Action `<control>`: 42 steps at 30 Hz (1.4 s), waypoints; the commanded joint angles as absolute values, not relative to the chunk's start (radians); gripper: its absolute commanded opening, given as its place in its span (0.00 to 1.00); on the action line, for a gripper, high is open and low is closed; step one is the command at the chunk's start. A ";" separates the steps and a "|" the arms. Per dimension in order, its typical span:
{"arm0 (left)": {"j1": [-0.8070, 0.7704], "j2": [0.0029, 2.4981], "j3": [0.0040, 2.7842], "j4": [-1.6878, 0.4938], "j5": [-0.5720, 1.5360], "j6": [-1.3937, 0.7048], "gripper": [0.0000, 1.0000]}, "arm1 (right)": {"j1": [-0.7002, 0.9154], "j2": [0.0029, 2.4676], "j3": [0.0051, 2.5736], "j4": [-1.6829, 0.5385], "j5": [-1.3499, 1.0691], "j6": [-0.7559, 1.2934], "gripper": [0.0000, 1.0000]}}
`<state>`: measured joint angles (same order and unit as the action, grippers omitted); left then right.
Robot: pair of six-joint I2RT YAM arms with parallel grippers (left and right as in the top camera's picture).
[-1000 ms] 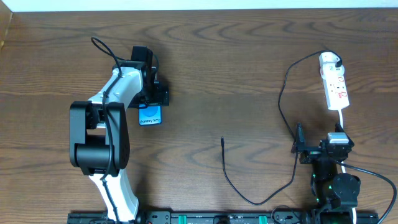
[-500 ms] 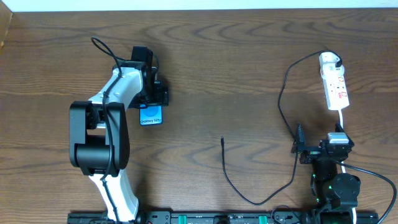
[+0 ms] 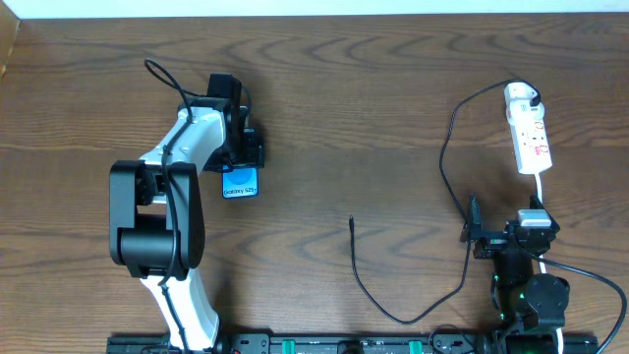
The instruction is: Plug charger to phone and switch on socket
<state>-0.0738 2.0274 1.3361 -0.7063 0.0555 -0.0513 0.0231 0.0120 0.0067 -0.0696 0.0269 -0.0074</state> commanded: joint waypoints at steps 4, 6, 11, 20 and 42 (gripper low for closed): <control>-0.072 2.088 1.280 -0.720 0.006 -0.041 0.79 | 0.028 0.006 0.006 -0.072 0.038 0.003 0.99; -0.072 2.088 1.280 -0.720 0.006 -0.041 0.79 | 0.028 0.006 0.006 -0.072 0.038 0.003 0.99; -0.072 2.087 1.280 -0.719 0.006 -0.041 0.73 | 0.028 0.006 0.006 -0.072 0.038 0.003 0.99; -0.072 2.087 1.283 -0.720 0.006 -0.041 0.41 | 0.028 0.006 0.006 -0.072 0.038 0.003 0.99; -0.072 1.987 1.314 -0.725 0.006 -0.041 0.26 | 0.028 0.006 0.006 -0.072 0.038 0.003 0.99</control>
